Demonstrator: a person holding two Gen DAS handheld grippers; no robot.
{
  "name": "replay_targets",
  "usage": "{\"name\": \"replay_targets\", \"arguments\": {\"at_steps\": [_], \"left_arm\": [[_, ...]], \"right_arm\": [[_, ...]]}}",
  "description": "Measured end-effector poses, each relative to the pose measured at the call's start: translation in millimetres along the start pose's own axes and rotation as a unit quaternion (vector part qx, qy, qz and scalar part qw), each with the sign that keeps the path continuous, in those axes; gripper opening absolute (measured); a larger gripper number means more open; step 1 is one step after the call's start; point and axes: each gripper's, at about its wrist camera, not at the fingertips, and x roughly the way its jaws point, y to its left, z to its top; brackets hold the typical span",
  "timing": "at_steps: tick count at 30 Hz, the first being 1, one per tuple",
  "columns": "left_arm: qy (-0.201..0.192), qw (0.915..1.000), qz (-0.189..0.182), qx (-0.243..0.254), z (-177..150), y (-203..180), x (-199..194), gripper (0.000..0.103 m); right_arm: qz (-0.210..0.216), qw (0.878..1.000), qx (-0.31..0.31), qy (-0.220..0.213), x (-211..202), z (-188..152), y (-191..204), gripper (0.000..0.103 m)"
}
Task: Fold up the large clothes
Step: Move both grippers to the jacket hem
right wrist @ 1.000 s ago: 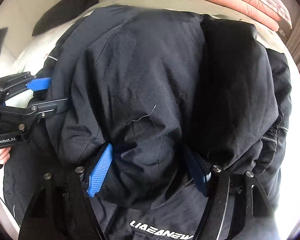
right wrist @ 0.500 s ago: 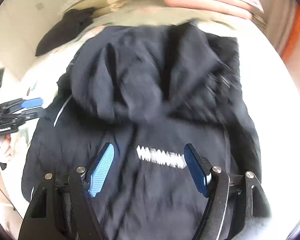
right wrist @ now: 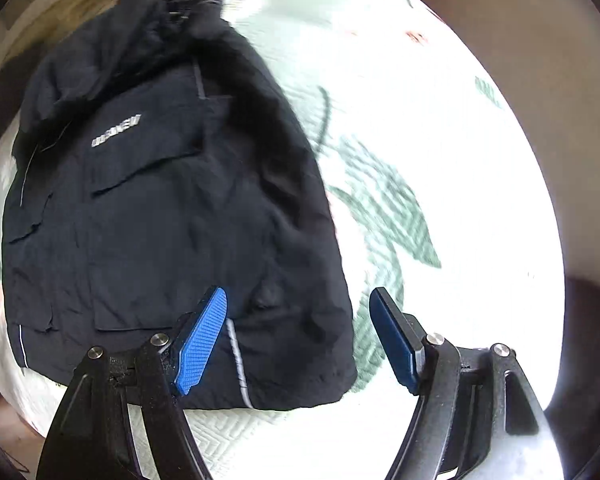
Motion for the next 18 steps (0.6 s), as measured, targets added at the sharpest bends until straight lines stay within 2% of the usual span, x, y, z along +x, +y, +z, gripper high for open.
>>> {"name": "replay_targets", "arguments": {"at_steps": [2,8,12,15,18], "left_arm": [[0.000,0.9999,0.005,-0.010,-8.0,4.2,4.5,0.056],[0.027,0.9982,-0.014,-0.052,-27.7,8.9,23.7,0.056],[0.036,0.9979,0.011,-0.053,-40.0,0.6,32.4,0.056],[0.045,0.9963,-0.011,-0.073,-47.5,-1.4,39.2,0.064],[0.037,0.9955,-0.002,-0.087,-49.1,0.1,35.1,0.064]], "right_arm": [[0.007,1.000,0.000,0.011,8.7,-6.7,-8.2,0.077],[0.033,0.998,-0.038,0.042,34.6,-17.7,-23.1,0.077],[0.072,0.993,-0.072,0.055,41.0,-17.2,-30.1,0.080],[0.093,0.990,-0.091,0.059,44.7,-16.0,-29.3,0.085],[0.092,0.986,-0.121,0.062,43.9,-20.0,-20.7,0.083]]}}
